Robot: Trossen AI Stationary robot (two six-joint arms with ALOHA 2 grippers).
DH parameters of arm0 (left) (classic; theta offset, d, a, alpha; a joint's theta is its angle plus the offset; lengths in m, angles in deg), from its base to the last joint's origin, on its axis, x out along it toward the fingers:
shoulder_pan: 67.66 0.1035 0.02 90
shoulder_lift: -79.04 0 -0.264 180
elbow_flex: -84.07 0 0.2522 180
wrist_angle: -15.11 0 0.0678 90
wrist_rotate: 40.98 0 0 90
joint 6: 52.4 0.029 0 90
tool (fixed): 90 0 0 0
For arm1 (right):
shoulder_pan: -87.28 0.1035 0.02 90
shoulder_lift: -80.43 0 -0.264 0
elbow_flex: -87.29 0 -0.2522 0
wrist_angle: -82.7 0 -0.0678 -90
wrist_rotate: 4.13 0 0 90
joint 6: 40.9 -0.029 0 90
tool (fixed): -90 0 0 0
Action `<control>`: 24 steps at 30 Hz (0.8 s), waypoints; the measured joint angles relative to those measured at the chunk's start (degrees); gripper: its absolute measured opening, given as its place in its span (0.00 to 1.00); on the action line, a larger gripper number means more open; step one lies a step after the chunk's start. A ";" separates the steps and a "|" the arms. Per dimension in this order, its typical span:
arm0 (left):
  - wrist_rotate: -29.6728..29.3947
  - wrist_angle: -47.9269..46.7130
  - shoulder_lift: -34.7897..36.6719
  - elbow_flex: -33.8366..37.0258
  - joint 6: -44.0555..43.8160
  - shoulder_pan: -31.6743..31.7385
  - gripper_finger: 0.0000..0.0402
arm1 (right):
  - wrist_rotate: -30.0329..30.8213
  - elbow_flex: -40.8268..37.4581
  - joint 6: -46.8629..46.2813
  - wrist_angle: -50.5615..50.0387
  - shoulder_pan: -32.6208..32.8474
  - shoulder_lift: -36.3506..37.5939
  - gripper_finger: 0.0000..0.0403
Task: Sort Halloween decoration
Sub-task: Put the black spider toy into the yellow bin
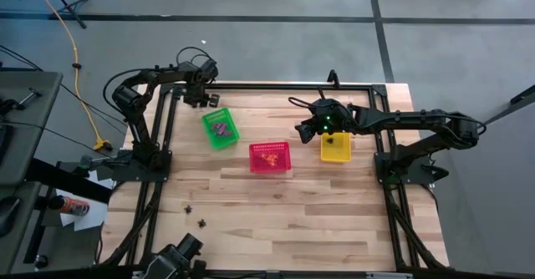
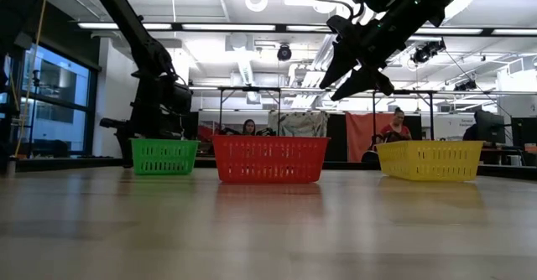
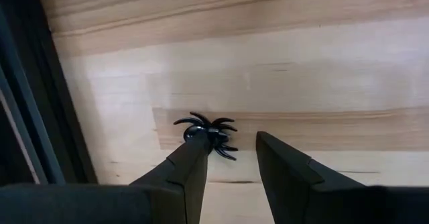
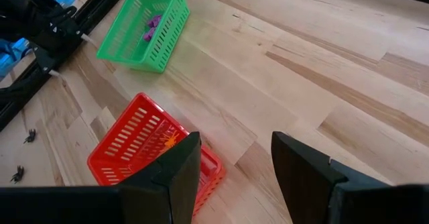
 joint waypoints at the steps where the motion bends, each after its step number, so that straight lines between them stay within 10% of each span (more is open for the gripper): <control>1: 0.31 -0.17 0.00 0.00 -0.32 -0.14 0.30 | 0.00 0.01 0.01 0.00 0.00 0.00 0.44; 9: 9.82 -0.78 0.13 -0.07 -3.24 -2.55 0.30 | 0.00 0.02 0.14 0.00 -0.02 0.00 0.44; 24: 8.36 0.67 -0.35 -2.29 5.02 -2.22 0.30 | 0.00 0.00 0.26 0.00 0.00 0.00 0.44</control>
